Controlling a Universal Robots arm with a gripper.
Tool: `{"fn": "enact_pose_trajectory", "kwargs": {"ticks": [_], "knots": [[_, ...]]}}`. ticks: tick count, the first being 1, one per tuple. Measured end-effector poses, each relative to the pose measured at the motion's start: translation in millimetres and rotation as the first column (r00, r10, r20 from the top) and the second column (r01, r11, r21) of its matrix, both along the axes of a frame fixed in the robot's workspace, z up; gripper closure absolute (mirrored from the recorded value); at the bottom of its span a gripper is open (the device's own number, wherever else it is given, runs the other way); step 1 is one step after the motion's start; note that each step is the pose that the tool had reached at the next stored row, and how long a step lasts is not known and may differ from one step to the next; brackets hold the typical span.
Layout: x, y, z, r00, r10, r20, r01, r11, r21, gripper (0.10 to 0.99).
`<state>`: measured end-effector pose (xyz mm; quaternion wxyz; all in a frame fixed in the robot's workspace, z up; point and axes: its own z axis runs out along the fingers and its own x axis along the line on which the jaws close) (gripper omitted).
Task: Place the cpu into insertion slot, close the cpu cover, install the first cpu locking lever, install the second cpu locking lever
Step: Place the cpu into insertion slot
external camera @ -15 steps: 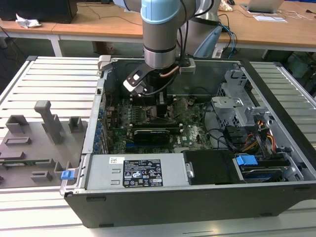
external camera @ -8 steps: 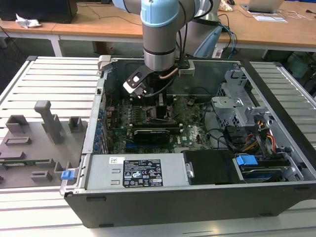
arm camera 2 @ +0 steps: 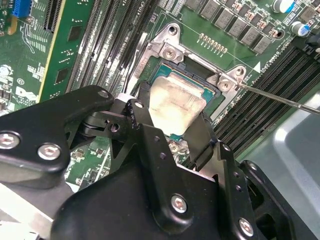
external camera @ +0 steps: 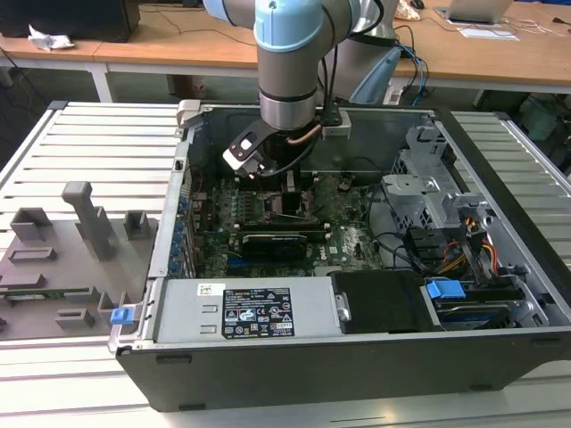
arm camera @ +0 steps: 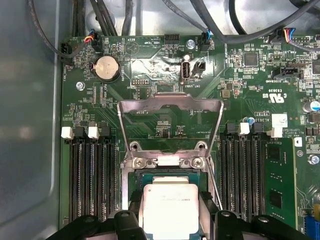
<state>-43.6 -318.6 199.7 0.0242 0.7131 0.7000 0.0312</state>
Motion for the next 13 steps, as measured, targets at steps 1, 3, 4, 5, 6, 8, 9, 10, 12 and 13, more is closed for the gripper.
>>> {"fn": "enact_pose_trajectory", "kwargs": {"ticks": [1, 3, 4, 5, 6, 8, 9, 10, 12, 13], "knots": [[0.0, 0.0, -0.1, 1.0000, 0.000, 0.0001, 0.000, 1.0000, 0.000, 0.557], [0.0, 0.0, -0.3, 1.0000, 0.000, 0.0000, 0.000, 1.0000, 0.000, 0.557], [0.0, 0.0, -0.4, 1.0000, 0.000, 0.0001, 0.000, 1.0000, 0.000, 0.557], [0.1, 0.1, -0.8, 1.0000, 0.000, 0.0005, 0.000, 1.0000, 0.001, 0.545], [0.1, 0.1, -0.7, 1.0000, 0.000, 0.0002, 0.000, 1.0000, 0.000, 0.482], [0.0, 0.1, -0.2, 1.0000, 0.000, 0.0000, 0.000, 1.0000, 0.000, 0.482], [0.0, 0.1, 2.3, 1.0000, 0.000, 0.0001, 0.000, 1.0000, 0.000, 0.482], [0.0, 0.1, 4.5, 1.0000, 0.000, 0.0001, 0.000, 1.0000, 0.000, 0.482], [0.0, 0.1, 8.9, 1.0000, 0.000, 0.0001, 0.000, 1.0000, 0.000, 0.482], [0.0, 0.1, 10.1, 1.0000, 0.000, -0.0001, 0.000, 1.0000, 0.000, 0.494]]}}
